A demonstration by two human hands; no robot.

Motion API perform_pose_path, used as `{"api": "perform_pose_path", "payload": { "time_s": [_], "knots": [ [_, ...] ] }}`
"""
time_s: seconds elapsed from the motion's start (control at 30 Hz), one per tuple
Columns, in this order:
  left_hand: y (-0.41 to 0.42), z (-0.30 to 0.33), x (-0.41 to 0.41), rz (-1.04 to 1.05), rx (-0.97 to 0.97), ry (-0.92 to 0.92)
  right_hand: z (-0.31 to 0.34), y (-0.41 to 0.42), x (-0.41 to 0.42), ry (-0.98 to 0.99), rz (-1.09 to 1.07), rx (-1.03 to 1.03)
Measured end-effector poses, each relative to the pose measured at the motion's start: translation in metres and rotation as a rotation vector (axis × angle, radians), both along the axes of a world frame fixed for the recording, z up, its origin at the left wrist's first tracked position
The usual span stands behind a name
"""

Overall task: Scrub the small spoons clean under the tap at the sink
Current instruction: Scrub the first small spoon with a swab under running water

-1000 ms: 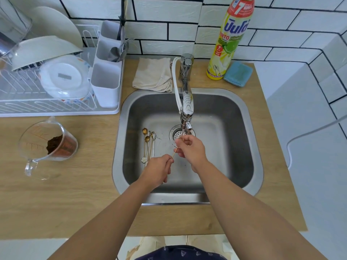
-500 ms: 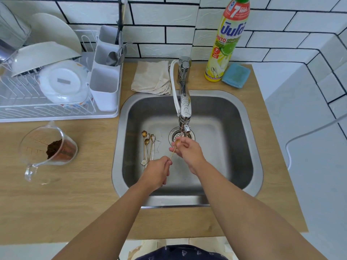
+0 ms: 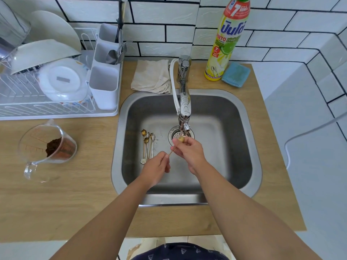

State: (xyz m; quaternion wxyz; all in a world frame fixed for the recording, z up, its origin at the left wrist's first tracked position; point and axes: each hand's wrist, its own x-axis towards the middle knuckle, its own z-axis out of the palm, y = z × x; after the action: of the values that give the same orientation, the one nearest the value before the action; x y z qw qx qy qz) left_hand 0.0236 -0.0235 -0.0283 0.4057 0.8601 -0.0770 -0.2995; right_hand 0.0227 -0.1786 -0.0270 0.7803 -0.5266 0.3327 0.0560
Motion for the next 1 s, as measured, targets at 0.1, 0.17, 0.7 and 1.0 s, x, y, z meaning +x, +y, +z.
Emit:
{"api": "perform_pose_path", "payload": {
  "time_s": [0.1, 0.17, 0.7, 1.0],
  "knots": [
    [0.002, -0.002, 0.000, -0.008, 0.012, 0.029, -0.002, 0.004, 0.000, 0.015, 0.026, -0.053],
    [0.002, -0.003, 0.000, -0.023, 0.020, 0.035, -0.003, 0.007, 0.000, 0.022, 0.045, -0.029],
    [0.002, -0.007, -0.001, -0.179, 0.174, -0.155, -0.002, 0.015, -0.008, 0.008, -0.025, -0.118],
    [0.002, -0.007, 0.000, -0.090, 0.069, 0.013, 0.003, 0.010, -0.006, -0.038, 0.068, 0.077]
  ]
}}
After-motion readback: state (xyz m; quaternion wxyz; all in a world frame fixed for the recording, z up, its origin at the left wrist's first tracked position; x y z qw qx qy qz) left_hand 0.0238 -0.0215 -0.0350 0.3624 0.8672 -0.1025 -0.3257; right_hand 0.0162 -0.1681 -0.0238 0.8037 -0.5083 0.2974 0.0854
